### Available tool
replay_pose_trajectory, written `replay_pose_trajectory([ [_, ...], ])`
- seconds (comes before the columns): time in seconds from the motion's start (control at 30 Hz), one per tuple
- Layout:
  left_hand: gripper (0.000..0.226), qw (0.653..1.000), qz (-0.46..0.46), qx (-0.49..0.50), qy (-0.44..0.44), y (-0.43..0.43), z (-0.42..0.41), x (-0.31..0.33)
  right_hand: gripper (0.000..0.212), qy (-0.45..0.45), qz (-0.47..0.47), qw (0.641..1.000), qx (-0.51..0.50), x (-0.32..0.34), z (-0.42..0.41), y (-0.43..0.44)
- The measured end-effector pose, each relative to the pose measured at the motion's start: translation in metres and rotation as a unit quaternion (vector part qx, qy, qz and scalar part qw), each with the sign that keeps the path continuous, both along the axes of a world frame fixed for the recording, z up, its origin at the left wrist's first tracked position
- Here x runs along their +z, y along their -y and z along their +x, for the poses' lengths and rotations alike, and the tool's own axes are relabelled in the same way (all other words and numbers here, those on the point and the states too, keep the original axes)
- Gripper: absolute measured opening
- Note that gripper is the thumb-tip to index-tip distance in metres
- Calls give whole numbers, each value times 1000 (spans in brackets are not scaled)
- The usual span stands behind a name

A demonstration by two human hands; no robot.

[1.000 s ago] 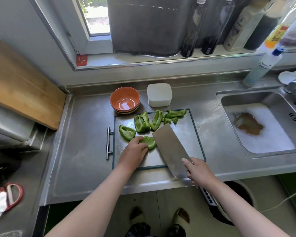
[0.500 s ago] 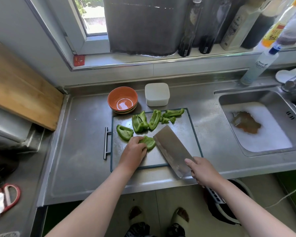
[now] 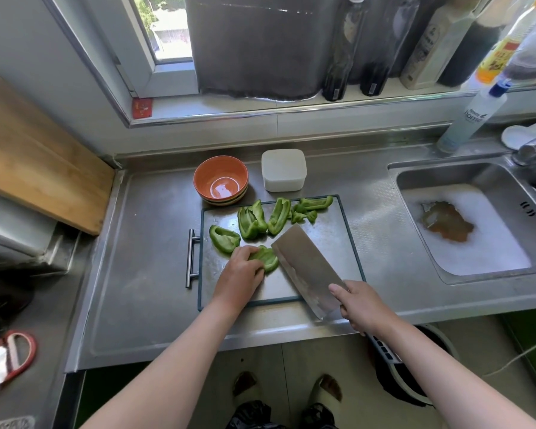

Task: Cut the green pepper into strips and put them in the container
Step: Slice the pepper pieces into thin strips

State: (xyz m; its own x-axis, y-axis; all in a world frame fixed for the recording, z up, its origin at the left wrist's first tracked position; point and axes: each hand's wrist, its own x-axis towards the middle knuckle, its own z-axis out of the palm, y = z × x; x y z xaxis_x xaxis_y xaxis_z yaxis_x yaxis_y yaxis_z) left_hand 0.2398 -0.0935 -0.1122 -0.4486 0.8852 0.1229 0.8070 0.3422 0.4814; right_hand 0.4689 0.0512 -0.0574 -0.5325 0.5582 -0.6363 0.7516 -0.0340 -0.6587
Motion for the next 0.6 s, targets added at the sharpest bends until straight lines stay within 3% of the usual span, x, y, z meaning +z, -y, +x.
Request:
replay_pose_trajectory([
  [0.43,5,1000,12,-5,-6,1,0,-3,34,30,-9,999,25,3,9,5],
  [0.6,7,999,26,17,13,1,1,-5,30,19,-55,998,-3,3,2,9],
])
